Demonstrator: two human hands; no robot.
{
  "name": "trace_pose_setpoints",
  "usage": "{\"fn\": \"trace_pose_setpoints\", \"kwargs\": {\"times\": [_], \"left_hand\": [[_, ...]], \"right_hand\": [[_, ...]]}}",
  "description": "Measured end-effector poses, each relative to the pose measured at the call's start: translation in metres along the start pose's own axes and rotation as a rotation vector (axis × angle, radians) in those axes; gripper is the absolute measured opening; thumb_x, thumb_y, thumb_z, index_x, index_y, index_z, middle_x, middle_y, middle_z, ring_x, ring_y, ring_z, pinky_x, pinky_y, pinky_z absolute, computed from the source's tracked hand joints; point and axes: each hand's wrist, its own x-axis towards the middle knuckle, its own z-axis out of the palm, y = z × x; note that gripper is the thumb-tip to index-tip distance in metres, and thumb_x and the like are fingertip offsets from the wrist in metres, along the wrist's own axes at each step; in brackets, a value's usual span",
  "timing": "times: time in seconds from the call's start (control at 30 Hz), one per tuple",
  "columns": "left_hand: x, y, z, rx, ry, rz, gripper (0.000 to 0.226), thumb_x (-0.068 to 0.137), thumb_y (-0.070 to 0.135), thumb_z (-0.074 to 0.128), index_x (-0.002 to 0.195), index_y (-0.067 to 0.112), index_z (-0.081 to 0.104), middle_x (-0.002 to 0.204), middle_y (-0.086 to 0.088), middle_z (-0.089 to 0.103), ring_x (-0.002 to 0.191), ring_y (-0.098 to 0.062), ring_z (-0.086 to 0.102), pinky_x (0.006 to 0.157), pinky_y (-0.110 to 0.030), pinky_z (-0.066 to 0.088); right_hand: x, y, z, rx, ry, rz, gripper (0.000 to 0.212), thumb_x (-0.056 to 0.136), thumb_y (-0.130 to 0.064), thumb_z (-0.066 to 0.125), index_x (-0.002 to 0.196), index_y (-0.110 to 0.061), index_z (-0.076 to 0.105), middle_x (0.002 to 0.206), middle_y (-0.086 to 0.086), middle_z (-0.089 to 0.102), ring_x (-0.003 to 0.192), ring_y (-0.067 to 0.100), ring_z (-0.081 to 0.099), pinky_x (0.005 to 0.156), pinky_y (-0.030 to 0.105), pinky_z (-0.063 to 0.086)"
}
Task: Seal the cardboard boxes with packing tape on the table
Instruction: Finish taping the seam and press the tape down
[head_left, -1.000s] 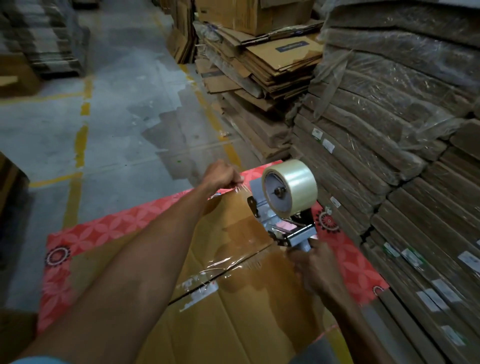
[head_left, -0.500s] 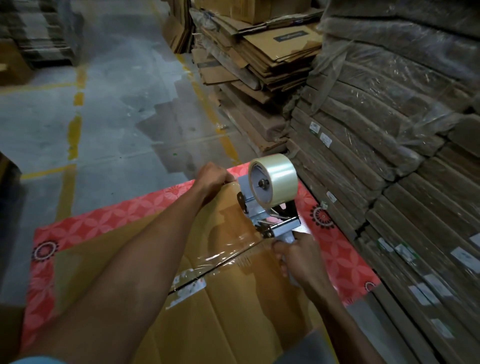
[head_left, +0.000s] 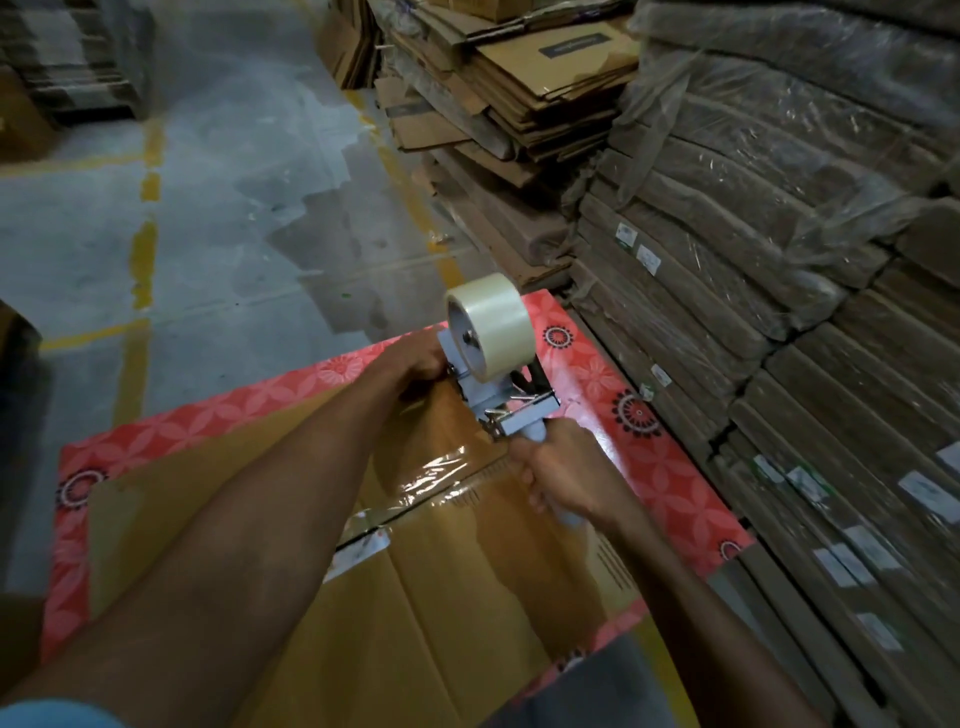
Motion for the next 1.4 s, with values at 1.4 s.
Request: {"fn": "trace_pose_setpoints", "kwargs": {"times": [1.4], "left_hand": [[-0.046,0.047,0.068,0.460,0.472,0.065,0.066,0.102,0.057,0.025,0.155,0.018,0.028,0.165,-0.009,0.021,0.153,-0.031,0.013,0.119,-0.061,0.002]], "right_hand": [[-0.117,0.101,-0.046,-0.121,0.148,0.019,0.032,0.078,-0.006,0.062,0.050,-0.012,0.047,0.054,0.005,0.053,0.051,0.023,0.047,0.053,0.030,0.034]]}}
